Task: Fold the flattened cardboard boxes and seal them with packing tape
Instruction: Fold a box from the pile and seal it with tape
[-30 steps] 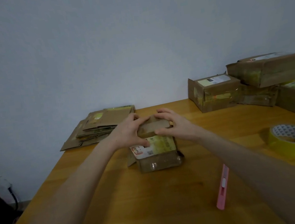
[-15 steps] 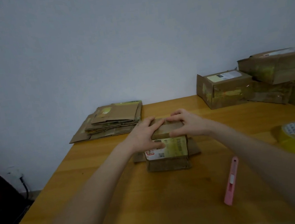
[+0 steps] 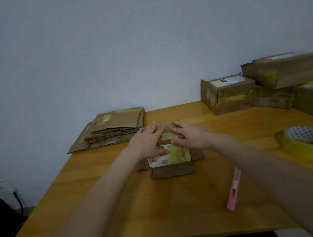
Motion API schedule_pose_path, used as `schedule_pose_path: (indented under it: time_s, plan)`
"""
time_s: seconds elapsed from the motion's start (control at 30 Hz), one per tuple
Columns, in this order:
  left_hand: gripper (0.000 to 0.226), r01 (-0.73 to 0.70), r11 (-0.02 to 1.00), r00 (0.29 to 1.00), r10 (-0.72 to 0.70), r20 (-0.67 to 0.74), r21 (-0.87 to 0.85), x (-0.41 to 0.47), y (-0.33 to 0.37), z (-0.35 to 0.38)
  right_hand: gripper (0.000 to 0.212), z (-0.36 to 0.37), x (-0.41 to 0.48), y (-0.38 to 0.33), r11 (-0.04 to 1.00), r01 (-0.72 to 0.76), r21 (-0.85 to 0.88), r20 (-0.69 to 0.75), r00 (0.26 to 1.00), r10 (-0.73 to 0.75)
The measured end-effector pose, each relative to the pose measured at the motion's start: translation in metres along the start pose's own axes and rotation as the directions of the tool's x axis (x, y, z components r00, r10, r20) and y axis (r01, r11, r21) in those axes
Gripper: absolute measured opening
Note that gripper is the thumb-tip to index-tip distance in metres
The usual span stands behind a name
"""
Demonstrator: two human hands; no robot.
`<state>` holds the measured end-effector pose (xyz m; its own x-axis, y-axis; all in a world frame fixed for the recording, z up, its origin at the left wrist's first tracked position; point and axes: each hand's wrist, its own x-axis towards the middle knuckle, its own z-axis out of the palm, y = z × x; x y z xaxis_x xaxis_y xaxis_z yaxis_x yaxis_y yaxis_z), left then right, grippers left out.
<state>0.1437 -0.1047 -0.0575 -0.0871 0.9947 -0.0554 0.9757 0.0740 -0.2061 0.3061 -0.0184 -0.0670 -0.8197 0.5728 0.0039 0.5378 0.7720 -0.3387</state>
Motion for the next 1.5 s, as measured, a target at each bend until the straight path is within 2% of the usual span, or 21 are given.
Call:
schedule_pose_path:
  time_s: [0.17,0.37,0.5,0.6,0.73,0.83,0.97,1.13,1.33,1.43,1.5]
  plan:
    - [0.093,0.021,1.000,1.000,-0.021,0.000,-0.014,-0.001,0.003,-0.006,0.076,0.003,-0.006,0.000,0.996,-0.040,0.081,-0.114,0.992,0.049]
    - [0.104,0.041,0.999,0.999,-0.042,-0.018,-0.026,-0.008,0.007,-0.017,0.084,0.000,-0.014,-0.004,0.993,-0.078,0.084,-0.137,0.987,0.089]
    - [0.093,0.043,0.998,0.996,-0.047,-0.072,-0.051,-0.013,0.009,-0.024,0.100,-0.005,-0.016,-0.008,0.993,-0.083,0.087,-0.117,0.989,0.093]
    - [0.083,0.053,0.995,0.983,-0.068,-0.172,-0.086,-0.015,0.015,-0.035,0.108,-0.010,-0.021,-0.005,0.987,-0.101,0.121,-0.110,0.987,0.115]
    - [0.067,-0.002,0.994,0.931,-0.039,-0.364,-0.112,-0.012,0.041,-0.052,0.092,-0.019,-0.036,0.005,0.974,-0.124,0.192,-0.147,0.977,0.154]
    - [0.058,-0.082,0.986,0.886,0.005,-0.464,-0.146,0.001,0.078,-0.060,0.074,-0.024,-0.053,0.020,0.944,-0.289,0.156,-0.296,0.899,0.324]
    - [0.057,-0.167,0.970,0.908,0.082,-0.411,-0.177,0.029,0.147,-0.057,0.054,-0.026,-0.088,0.056,0.836,-0.542,0.088,-0.384,0.756,0.530]
    - [0.056,-0.187,0.929,0.958,0.100,-0.269,-0.320,0.056,0.219,-0.045,0.051,-0.026,-0.138,0.100,0.684,-0.729,0.017,-0.355,0.635,0.686]
    - [0.057,-0.172,0.889,0.974,0.090,-0.207,-0.425,0.069,0.247,-0.039,0.050,-0.020,-0.162,0.128,0.557,-0.825,-0.092,-0.239,0.562,0.792]
    - [0.058,-0.181,0.878,0.972,0.093,-0.214,-0.443,0.069,0.243,-0.040,0.037,-0.020,-0.160,0.132,0.569,-0.819,-0.070,-0.304,0.561,0.770]
    - [0.058,-0.191,0.860,0.965,0.076,-0.251,-0.473,0.069,0.232,-0.047,0.031,-0.027,-0.153,0.130,0.622,-0.781,0.054,-0.365,0.565,0.740]
